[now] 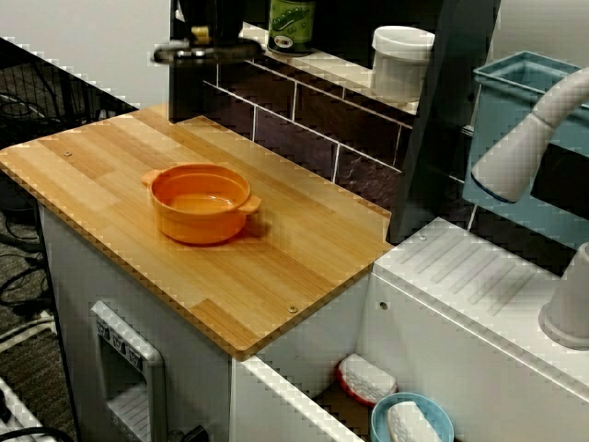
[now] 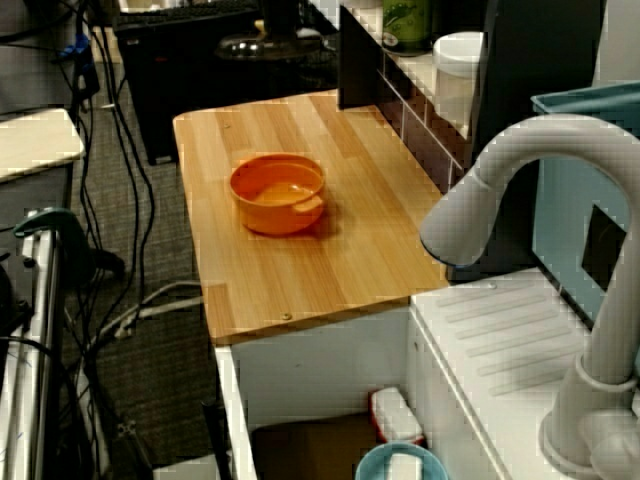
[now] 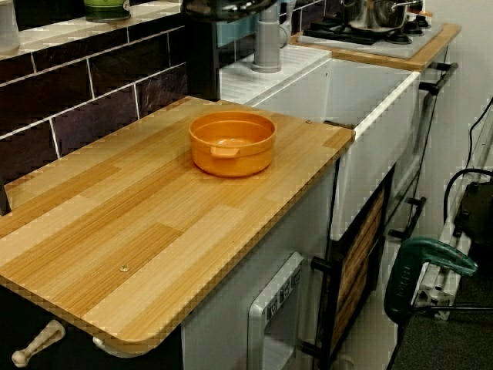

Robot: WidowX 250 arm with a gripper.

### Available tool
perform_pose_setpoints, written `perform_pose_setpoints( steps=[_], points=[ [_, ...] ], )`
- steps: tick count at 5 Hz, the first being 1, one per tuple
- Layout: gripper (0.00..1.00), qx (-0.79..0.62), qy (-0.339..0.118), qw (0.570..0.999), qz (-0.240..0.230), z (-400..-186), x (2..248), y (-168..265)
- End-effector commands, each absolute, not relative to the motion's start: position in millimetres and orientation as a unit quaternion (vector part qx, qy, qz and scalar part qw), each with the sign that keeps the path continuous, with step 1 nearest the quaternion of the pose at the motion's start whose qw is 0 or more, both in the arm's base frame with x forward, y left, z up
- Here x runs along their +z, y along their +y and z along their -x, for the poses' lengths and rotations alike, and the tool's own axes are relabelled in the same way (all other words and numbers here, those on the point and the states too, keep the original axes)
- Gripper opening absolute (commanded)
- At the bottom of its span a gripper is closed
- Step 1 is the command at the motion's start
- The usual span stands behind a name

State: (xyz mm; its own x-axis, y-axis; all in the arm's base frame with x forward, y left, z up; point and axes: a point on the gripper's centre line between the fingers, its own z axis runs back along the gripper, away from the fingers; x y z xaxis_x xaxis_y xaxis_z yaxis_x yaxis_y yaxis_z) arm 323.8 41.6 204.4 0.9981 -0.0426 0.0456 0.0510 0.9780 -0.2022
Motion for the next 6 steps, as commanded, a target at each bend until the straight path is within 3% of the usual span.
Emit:
perform_pose_setpoints(
  steps=[1,4,6],
  points=[
    [0.0,-0.022,-0.086,0.993,0.077,-324.1,245.3,51.3],
    [0.0,-0.012,-0.096,0.992,0.081,-326.9,247.0,62.0],
    [0.0,0.009,-0.104,0.994,0.036,-332.3,207.7,80.1]
  ],
)
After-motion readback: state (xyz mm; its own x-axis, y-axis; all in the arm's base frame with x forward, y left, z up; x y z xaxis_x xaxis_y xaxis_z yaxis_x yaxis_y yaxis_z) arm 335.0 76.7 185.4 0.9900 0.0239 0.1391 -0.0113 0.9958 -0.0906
